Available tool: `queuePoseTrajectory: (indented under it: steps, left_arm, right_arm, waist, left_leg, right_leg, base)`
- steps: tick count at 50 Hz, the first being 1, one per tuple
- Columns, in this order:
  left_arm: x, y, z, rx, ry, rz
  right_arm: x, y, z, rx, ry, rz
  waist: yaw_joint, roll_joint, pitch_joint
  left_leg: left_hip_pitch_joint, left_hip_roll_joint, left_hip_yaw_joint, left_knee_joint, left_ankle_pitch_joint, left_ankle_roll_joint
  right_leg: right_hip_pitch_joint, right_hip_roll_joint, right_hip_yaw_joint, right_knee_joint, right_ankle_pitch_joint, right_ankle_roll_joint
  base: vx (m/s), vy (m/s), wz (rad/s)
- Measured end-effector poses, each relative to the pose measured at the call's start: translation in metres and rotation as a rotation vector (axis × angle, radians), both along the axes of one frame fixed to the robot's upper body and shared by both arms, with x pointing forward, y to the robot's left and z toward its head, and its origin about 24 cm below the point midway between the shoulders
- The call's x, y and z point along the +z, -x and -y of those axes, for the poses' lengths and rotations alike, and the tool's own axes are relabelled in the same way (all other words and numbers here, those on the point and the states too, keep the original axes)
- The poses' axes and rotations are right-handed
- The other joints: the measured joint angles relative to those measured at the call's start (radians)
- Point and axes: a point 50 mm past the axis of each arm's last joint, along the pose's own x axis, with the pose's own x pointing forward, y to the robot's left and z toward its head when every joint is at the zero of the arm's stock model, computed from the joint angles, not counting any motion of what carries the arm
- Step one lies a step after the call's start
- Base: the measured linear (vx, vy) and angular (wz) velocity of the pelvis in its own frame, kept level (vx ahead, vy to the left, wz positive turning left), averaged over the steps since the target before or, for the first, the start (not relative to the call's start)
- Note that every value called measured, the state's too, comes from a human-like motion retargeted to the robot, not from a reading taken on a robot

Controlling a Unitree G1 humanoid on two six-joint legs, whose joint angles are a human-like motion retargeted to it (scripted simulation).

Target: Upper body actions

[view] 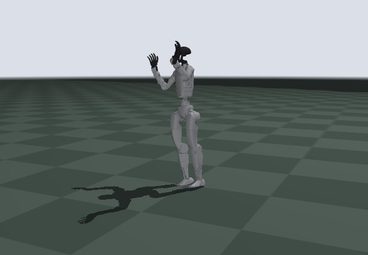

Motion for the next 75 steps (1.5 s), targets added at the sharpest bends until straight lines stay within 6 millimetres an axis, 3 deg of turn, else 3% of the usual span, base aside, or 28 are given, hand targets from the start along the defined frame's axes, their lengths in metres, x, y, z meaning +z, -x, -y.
queuePoseTrajectory:
  steps: [6, 14, 20, 23, 28, 35, 39, 42, 45, 50, 60, 65, 70, 75]
  left_arm:
    - [0.016, 0.003, 0.016, 0.021, -0.172, -0.014]
    - [0.042, -0.007, 0.085, -0.073, -0.67, -0.164]
    - [0.05, -0.005, 0.116, -0.018, -0.87, -0.232]
    - [0.051, -0.003, 0.11, -0.005, -0.835, -0.201]
    - [0.043, -0.001, 0.076, 0.032, -0.646, -0.161]
    - [0.012, 0.002, 0.018, 0.053, -0.285, -0.053]
    - [-0.006, 0.002, 0.0, 0.009, -0.117, 0.007]
    - [-0.009, 0.007, -0.007, 0.017, -0.091, 0.015]
    - [-0.005, 0.013, -0.005, 0.066, -0.148, 0.011]
    - [0.009, 0.009, 0.012, 0.068, -0.274, -0.037]
    - [0.043, -0.005, 0.077, -0.012, -0.657, -0.215]
    - [0.049, -0.005, 0.101, -0.015, -0.796, -0.254]
    - [0.047, 0.0, 0.092, 0.008, -0.758, -0.218]
    - [0.034, 0.003, 0.059, 0.018, -0.57, -0.158]
  right_arm:
    - [0.011, 0.013, -0.019, -0.085, 0.16, 0.103]
    - [0.024, 0.038, -0.075, -0.158, 0.613, 0.33]
    - [0.026, 0.044, -0.096, -0.217, 0.745, 0.397]
    - [0.027, 0.039, -0.091, -0.235, 0.701, 0.366]
    - [0.025, 0.025, -0.066, -0.224, 0.546, 0.247]
    - [0.009, 0.001, -0.023, -0.194, 0.244, 0.06]
    - [-0.003, -0.012, -0.005, -0.112, 0.036, -0.018]
    - [-0.007, -0.017, 0.001, -0.05, -0.042, -0.049]
    - [-0.006, -0.016, -0.002, -0.018, -0.044, -0.035]
    - [0.006, -0.009, -0.021, -0.05, 0.106, 0.022]
    - [0.023, 0.018, -0.085, -0.171, 0.61, 0.243]
    - [0.023, 0.026, -0.097, -0.244, 0.722, 0.331]
    - [0.021, 0.021, -0.084, -0.286, 0.648, 0.271]
    - [0.015, 0.005, -0.054, -0.276, 0.468, 0.112]
  waist:
    - [0.002, 0.002, 0.0]
    - [0.005, 0.005, -0.004]
    - [0.008, 0.005, -0.003]
    - [0.007, 0.006, -0.001]
    - [0.004, 0.008, -0.004]
    - [-0.002, 0.011, -0.009]
    - [-0.004, 0.01, -0.007]
    - [-0.006, 0.01, -0.004]
    - [-0.006, 0.009, -0.002]
    - [-0.005, 0.01, -0.005]
    - [0.001, 0.01, -0.012]
    - [0.001, 0.011, -0.013]
    - [0.002, 0.01, -0.012]
    - [-0.002, 0.01, -0.018]
  left_leg:
    - [-0.001, -0.001, 0.001, 0.0, 0.0, 0.0]
    - [-0.002, -0.004, -0.001, 0.001, 0.0, 0.001]
    - [0.001, -0.005, -0.001, 0.001, -0.001, 0.002]
    - [0.002, -0.005, 0.0, 0.001, -0.001, 0.002]
    - [-0.001, -0.005, 0.0, 0.001, -0.001, 0.002]
    - [-0.001, -0.005, -0.001, 0.001, -0.002, 0.001]
    - [0.0, -0.004, -0.001, 0.001, -0.002, 0.001]
    - [0.0, -0.003, 0.001, 0.0, -0.002, 0.001]
    - [0.0, -0.003, 0.001, 0.0, -0.001, 0.001]
    - [0.0, -0.003, 0.001, -0.001, -0.001, 0.001]
    - [0.0, -0.001, 0.002, -0.001, -0.002, 0.001]
    - [0.002, -0.001, 0.002, -0.001, -0.003, 0.001]
    - [0.002, -0.002, 0.003, -0.001, -0.003, 0.001]
    - [0.001, -0.002, 0.003, -0.001, -0.003, 0.001]
  right_leg:
    - [-0.001, -0.001, 0.001, -0.001, 0.001, 0.0]
    - [0.002, -0.002, -0.003, -0.002, -0.001, 0.0]
    - [0.005, -0.002, -0.003, -0.002, -0.002, -0.001]
    - [0.005, -0.002, -0.002, -0.002, -0.002, 0.0]
    - [0.002, -0.002, -0.001, -0.003, -0.001, 0.0]
    - [0.001, -0.002, 0.0, -0.002, -0.002, 0.0]
    - [0.002, -0.001, 0.0, -0.002, -0.002, 0.0]
    - [0.002, -0.001, 0.001, -0.002, -0.001, 0.0]
    - [0.001, -0.001, 0.002, -0.003, 0.0, 0.0]
    - [0.002, -0.001, 0.001, -0.003, 0.0, 0.0]
    - [0.001, 0.0, 0.002, -0.003, 0.0, 0.001]
    - [0.003, 0.001, 0.002, -0.003, -0.002, 0.0]
    - [0.004, 0.001, 0.003, -0.004, -0.002, 0.0]
    - [0.003, 0.001, 0.003, -0.004, -0.002, 0.0]
  base:
    - [0.0, 0.0, 0.0]
    - [0.0, 0.0, 0.0]
    - [0.0, 0.0, 0.0]
    - [0.0, 0.0, 0.0]
    - [0.0, 0.0, 0.0]
    - [0.0, 0.0, 0.0]
    - [0.0, 0.0, 0.0]
    - [0.0, 0.0, 0.0]
    - [0.0, 0.0, 0.0]
    - [0.0, 0.0, 0.0]
    - [0.0, 0.0, 0.0]
    - [0.0, 0.0, 0.0]
    - [0.0, 0.0, 0.0]
    - [0.0, 0.0, 0.0]
